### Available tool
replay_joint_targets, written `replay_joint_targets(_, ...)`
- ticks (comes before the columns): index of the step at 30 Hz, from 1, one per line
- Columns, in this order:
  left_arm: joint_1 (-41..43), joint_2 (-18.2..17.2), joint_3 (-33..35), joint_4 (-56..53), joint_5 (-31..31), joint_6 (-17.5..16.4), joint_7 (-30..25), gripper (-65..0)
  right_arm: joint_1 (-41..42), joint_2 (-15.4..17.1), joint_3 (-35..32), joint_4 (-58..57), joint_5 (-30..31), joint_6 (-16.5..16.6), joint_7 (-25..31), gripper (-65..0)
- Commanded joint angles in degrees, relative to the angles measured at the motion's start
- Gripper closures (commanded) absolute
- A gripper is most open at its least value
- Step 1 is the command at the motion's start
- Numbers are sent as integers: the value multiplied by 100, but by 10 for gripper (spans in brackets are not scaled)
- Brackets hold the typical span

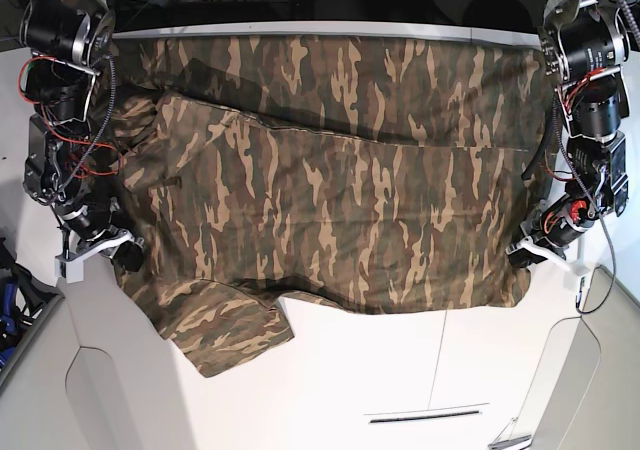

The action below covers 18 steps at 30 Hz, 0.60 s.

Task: Fold the T-shirt properly
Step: 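Grasp the shirt's side edges with both grippers, then lift the side edges with both grippers and fold toward the collar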

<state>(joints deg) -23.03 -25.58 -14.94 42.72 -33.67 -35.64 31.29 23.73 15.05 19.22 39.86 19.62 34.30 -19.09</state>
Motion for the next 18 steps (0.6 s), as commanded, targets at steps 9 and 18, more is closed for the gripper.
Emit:
replay_joint_targets(9, -205, -334, -7, 87, -330, -436, -170, 0, 68, 24, -22, 166, -273, -44, -293, 0)
replay_joint_targets(18, -192, -535, -7, 264, -807, -436, 592, 0, 33, 70, -22, 1134, -192, -42, -1198, 0)
